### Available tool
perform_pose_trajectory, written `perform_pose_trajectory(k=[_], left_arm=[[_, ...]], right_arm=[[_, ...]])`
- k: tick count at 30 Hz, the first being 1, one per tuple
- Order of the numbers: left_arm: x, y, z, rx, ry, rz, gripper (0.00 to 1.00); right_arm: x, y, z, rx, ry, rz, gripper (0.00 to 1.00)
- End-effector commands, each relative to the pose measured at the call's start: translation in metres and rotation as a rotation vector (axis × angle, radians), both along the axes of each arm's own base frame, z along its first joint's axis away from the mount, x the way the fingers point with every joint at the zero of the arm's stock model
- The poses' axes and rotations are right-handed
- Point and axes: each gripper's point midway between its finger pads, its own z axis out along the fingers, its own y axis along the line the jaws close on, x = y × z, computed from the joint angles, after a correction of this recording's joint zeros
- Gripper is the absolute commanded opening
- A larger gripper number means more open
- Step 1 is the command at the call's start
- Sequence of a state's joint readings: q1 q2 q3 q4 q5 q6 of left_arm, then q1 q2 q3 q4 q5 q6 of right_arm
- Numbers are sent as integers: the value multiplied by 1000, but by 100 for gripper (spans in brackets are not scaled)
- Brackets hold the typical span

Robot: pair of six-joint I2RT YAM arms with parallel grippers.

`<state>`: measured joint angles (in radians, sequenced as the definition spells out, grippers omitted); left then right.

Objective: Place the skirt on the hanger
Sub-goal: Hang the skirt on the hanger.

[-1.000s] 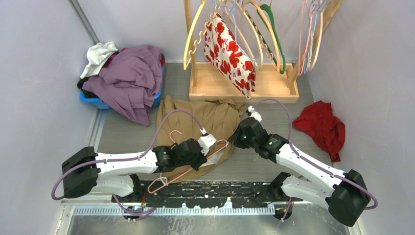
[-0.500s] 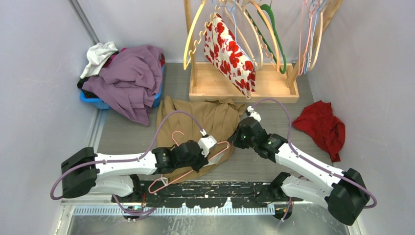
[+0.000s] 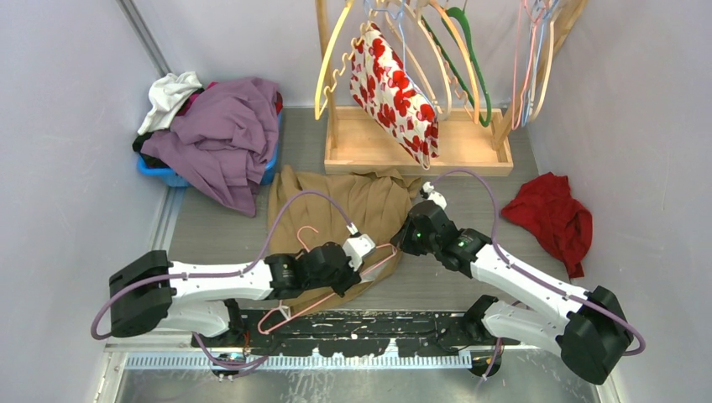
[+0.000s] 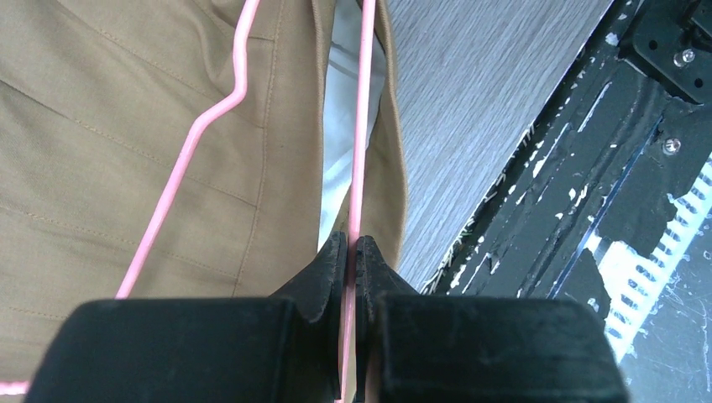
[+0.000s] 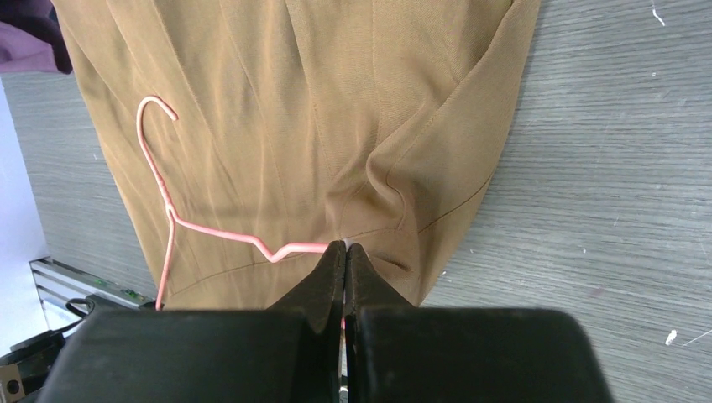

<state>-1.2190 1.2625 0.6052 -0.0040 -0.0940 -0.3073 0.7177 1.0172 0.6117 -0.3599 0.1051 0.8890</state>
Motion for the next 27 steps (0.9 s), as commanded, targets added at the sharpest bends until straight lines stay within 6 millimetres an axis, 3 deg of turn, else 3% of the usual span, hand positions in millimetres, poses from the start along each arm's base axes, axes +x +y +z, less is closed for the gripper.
perform_pose_trajectory(k=[1, 10, 27], left_arm=[[3, -19, 12, -79, -23, -6, 0], [7, -24, 9, -82, -43, -1, 0], [15, -37, 29, -164, -94, 4, 0]], right_arm=[[11, 13, 24, 54, -58, 23, 1], [9, 15, 19, 59, -45, 36, 1], [4, 16, 11, 74, -30, 45, 1]])
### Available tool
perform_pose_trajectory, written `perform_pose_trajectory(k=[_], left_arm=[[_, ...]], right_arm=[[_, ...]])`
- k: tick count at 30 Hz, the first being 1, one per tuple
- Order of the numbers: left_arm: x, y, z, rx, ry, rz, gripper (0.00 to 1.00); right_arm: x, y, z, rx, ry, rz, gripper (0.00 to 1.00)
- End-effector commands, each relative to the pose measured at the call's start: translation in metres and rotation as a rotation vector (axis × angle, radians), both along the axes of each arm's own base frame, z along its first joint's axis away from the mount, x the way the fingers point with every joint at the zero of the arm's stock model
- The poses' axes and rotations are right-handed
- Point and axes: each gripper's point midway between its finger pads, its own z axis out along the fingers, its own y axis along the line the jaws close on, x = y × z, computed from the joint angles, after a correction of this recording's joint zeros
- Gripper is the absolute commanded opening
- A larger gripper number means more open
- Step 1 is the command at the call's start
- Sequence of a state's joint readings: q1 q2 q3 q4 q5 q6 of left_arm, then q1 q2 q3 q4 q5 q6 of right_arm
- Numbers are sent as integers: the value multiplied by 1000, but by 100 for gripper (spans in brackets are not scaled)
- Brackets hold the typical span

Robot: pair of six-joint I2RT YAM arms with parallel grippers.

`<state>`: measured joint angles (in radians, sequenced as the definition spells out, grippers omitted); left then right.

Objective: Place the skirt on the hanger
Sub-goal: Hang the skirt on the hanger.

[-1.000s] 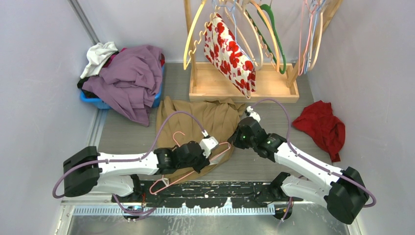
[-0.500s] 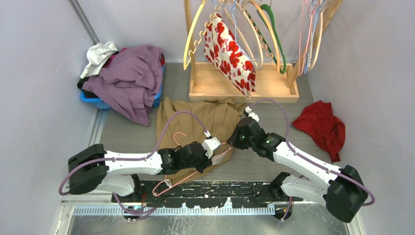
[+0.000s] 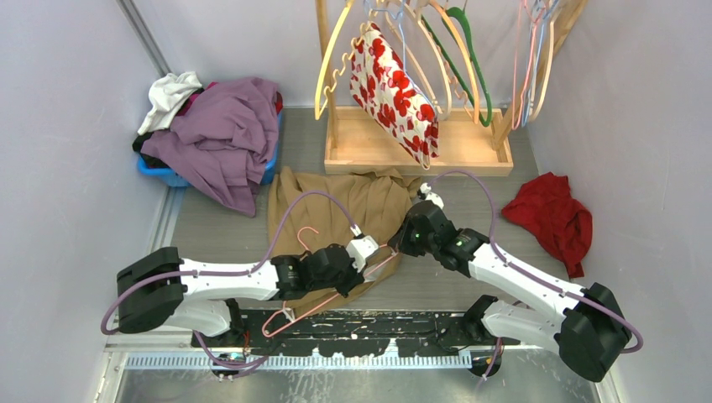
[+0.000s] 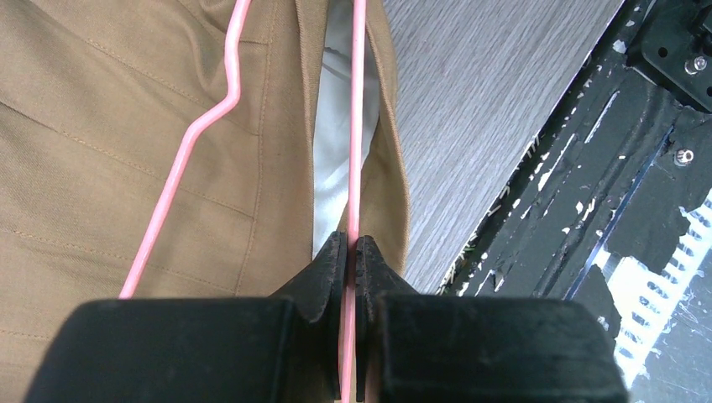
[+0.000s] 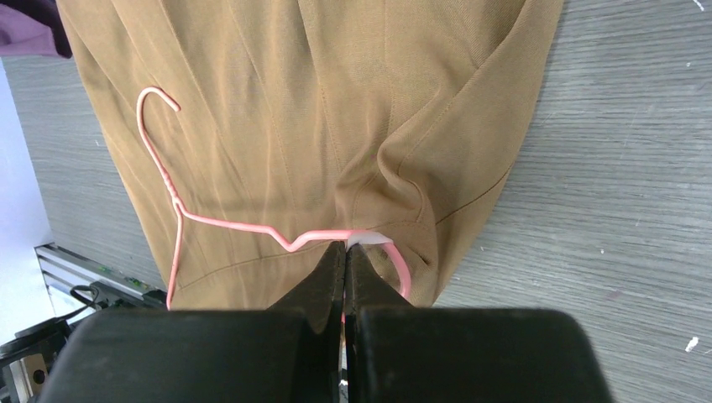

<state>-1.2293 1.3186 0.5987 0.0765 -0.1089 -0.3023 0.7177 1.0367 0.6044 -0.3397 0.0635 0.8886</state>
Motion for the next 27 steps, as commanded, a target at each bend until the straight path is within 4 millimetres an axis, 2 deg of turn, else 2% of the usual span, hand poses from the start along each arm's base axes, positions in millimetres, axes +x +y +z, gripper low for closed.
perform_pose_trajectory(k=[1, 17, 27], left_arm=[[12, -28, 37, -154, -77, 2, 0], [3, -43, 55, -224, -103, -42, 0], [8, -49, 61, -233, -130, -29, 0]], right_arm=[[8, 10, 15, 59, -53, 14, 1], [5, 15, 11, 72, -39, 41, 1], [-2, 18, 10, 100, -23, 62, 1]])
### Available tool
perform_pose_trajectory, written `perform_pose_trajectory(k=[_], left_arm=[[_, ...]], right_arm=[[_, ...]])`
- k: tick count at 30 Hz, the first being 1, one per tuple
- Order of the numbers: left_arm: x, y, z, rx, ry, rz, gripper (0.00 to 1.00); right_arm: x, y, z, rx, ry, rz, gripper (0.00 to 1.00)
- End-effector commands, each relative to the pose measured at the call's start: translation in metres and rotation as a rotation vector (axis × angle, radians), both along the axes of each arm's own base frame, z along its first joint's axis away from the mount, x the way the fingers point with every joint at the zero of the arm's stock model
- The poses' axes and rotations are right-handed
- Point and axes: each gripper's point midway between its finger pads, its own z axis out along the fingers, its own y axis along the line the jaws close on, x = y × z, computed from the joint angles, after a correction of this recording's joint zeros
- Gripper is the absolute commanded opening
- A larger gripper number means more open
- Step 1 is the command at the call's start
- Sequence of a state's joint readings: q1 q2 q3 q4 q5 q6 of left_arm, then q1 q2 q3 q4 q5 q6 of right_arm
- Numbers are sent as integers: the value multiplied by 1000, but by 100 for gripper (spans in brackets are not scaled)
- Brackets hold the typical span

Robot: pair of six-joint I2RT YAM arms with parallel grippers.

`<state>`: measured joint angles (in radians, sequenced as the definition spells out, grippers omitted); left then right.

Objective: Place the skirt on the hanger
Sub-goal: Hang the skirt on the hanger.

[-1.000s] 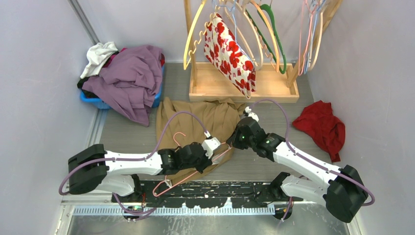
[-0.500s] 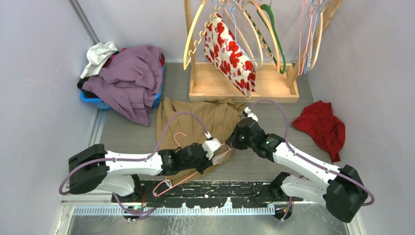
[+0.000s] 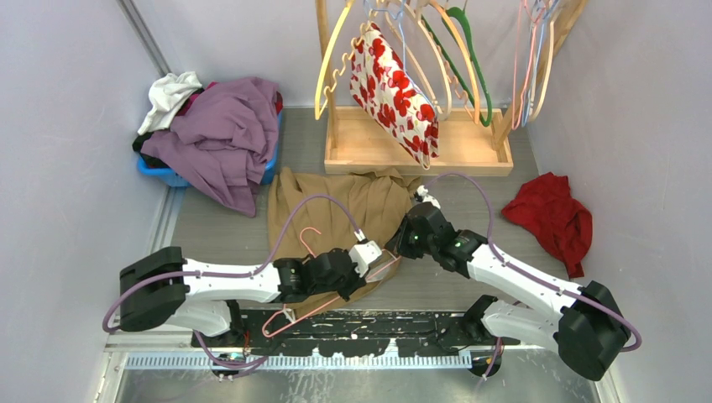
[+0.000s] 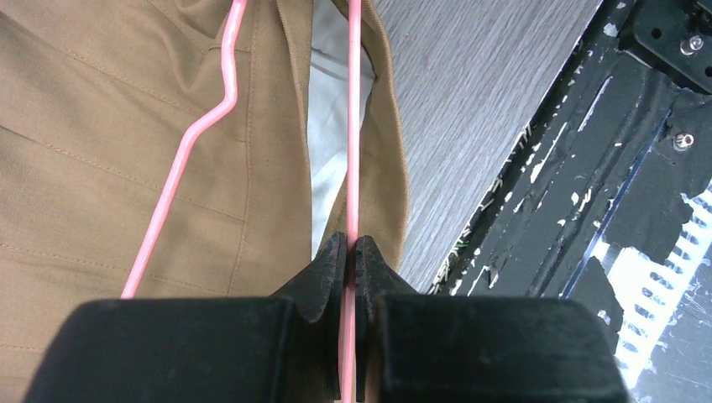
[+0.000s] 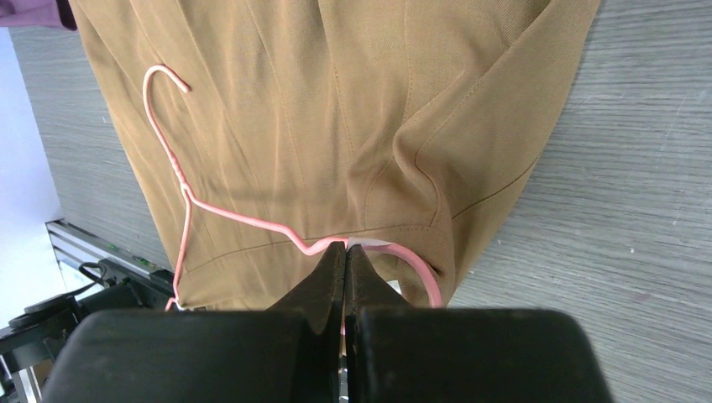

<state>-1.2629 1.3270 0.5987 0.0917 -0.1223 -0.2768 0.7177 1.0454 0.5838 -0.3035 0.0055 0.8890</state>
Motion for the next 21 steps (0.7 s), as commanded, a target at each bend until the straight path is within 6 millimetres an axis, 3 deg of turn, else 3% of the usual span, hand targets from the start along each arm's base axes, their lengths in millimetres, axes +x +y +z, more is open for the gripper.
perform_pose_trajectory(k=[1, 10, 21], left_arm=[[17, -46, 62, -243, -100, 6, 0], [21, -57, 72, -267, -125, 0, 0], [24, -58, 84, -293, -149, 12, 0]], right_arm=[[3, 10, 15, 69, -44, 22, 1], [-4, 19, 10, 83, -34, 48, 1], [-9, 48, 7, 91, -27, 131, 1]])
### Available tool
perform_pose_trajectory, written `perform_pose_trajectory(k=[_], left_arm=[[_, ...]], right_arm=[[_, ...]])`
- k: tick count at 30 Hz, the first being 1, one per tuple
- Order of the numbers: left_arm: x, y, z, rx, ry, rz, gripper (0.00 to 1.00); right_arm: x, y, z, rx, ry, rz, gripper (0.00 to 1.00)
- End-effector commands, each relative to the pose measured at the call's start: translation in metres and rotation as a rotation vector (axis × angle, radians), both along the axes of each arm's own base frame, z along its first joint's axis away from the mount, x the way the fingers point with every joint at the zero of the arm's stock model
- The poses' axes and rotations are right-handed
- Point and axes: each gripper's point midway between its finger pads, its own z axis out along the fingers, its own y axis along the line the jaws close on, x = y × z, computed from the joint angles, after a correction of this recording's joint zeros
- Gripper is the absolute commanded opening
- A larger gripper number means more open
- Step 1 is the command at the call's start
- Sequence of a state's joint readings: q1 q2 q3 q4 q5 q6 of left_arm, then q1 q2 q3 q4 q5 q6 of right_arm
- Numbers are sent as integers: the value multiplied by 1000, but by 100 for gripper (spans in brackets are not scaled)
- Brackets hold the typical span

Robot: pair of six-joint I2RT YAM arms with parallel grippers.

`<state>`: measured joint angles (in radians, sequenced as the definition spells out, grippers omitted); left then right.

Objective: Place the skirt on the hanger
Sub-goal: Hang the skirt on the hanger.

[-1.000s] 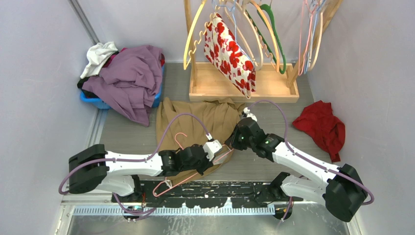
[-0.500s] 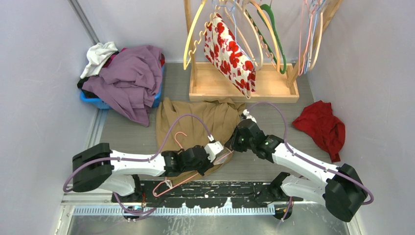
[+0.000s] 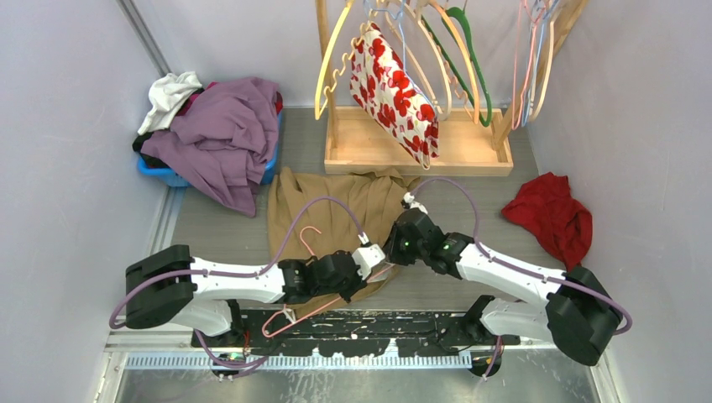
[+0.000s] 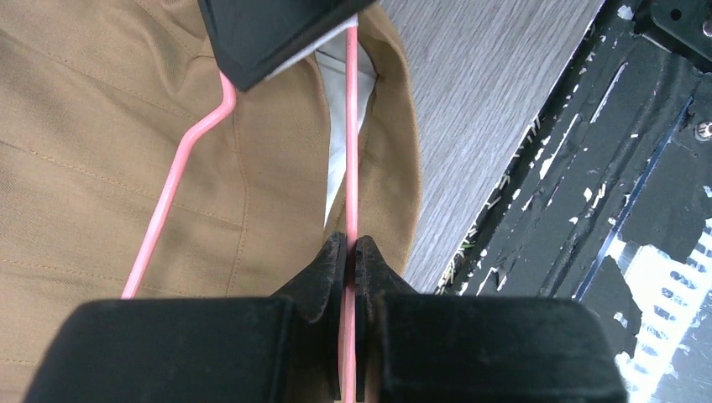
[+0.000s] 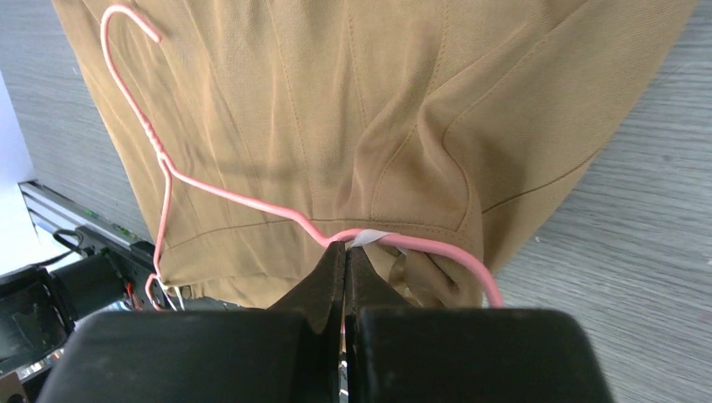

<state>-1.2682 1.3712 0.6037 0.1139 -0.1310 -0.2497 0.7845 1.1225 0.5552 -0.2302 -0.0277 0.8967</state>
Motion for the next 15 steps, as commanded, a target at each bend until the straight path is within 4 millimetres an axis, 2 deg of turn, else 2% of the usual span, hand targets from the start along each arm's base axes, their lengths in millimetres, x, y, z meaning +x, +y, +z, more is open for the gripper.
perform_pose_trajectory(k=[1, 9, 15], left_arm=[[23, -54, 94, -324, -128, 22, 0], [23, -50, 95, -326, -136, 34, 0], [23, -46, 101, -341, -146, 42, 0]], right_arm=[[7, 31, 28, 100, -66, 50, 1], [-2, 51, 37, 119, -84, 95, 1], [-3, 54, 41, 108, -94, 103, 1]])
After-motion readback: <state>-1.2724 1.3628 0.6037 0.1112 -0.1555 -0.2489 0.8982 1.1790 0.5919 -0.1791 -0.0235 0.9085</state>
